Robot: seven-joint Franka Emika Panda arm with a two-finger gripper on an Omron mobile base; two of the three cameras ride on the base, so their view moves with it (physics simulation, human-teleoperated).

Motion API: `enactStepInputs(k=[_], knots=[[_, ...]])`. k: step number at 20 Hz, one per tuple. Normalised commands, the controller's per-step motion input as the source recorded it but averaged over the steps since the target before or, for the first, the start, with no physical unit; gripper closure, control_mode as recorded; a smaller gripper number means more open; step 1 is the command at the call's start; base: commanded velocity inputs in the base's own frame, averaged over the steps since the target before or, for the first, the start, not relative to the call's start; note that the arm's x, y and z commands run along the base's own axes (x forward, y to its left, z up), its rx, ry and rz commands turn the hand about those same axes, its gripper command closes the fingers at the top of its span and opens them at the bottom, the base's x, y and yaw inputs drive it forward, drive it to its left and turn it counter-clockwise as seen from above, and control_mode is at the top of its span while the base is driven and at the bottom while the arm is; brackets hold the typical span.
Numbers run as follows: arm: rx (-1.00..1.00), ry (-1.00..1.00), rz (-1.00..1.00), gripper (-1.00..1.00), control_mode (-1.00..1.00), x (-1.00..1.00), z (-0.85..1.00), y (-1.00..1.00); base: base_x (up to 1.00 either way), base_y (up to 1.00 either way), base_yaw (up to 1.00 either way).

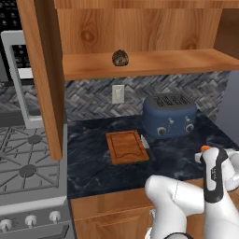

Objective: Pick the bread, place it on the cutting board, pick the jam, place it on the counter, and close the cabinet.

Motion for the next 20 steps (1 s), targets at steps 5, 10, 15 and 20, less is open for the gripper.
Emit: enactStepInputs(k=[5,10,15,20], knots=[[0.00,0.00,0.00,1.00,-1.00,0.11,-0.23,0.00,0.00,0.00,0.00],[0.00,0.00,0.00,1.00,-1.00,0.25,-0.18,0.00,0.00,0.00,0.00],[0.00,0.00,0.00,1.00,-1.00,0.34,-0.17,0.00,0.00,0.00,0.00],[0.00,0.00,0.00,1.00,-1.00,0.33,-0.19,0.00,0.00,0.00,0.00]])
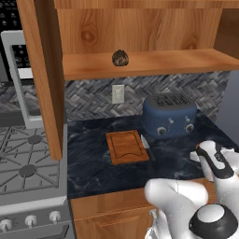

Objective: Pick the bread, place it on the cutting board, pick the jam, place it on the counter, and close the cabinet.

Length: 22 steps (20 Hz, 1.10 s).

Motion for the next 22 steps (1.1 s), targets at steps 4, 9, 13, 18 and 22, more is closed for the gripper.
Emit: enactStepInputs(k=[4,9,13,18,22], knots=[[0.00,0.00,0.00,1.00,-1.00,0.34,-0.19,0.00,0.00,0.00,0.00],[0.00,0.00,0.00,1.00,-1.00,0.32,-0.20,0.00,0.00,0.00,0.00],[0.00,0.00,-0.01,1.00,-1.00,0.29,-0.25,0.00,0.00,0.00,0.00],[0.00,0.00,0.00,1.00,-1.00,0.25,-0.25,0.00,0.00,0.00,0.00],[0.00,0.00,0.00,1.00,-1.00,0.28,-0.24,0.00,0.00,0.00,0.00]])
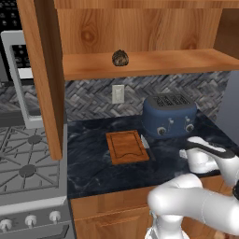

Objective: Pick the bread, place it on the cutting board, pick the jam, place it on the counter, and close the cabinet.

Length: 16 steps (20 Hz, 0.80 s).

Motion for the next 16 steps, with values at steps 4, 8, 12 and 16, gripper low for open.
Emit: enactStepInputs(k=[4,8,12,16], knots=[[0.00,0.00,0.00,1.00,-1.00,0.25,-0.25,0.00,0.00,0.00,0.00],[0.00,0.00,0.00,1.00,-1.00,0.22,-0.25,0.00,0.00,0.00,0.00],[0.00,0.00,0.00,1.00,-1.00,0.13,-0.16,0.00,0.00,0.00,0.00],[0.00,0.02,0.00,1.00,-1.00,0.01,-0.12,0.00,0.00,0.00,0.00]])
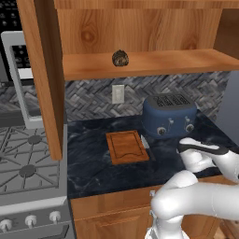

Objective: Pick the bread, place it on the cutting board, pick the jam, place it on the counter, and close the cabinet.

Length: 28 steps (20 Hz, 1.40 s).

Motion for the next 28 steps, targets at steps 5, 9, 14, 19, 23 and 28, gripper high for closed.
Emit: enactStepInputs(k=[5,9,14,19,23,28], knots=[[0.00,0.03,0.00,1.00,-1.00,0.00,-0.01,0.00,0.00,0.00,0.00],[0.00,0.00,0.00,-1.00,-1.00,0.00,0.00,0.00,0.00,0.00,0.00],[0.00,0.00,0.00,-1.00,-1.00,0.00,0.00,0.00,0.00,0.00,0.00],[0.00,0.00,0.00,-1.00,-1.00,0.00,0.00,0.00,0.00,0.00,0.00],[0.00,0.00,0.00,-1.00,-1.00,0.00,0.00,0.00,0.00,0.00,0.00],[0.00,0.00,0.00,-1.00,-1.00,0.00,0.00,0.00,0.00,0.00,0.00]])
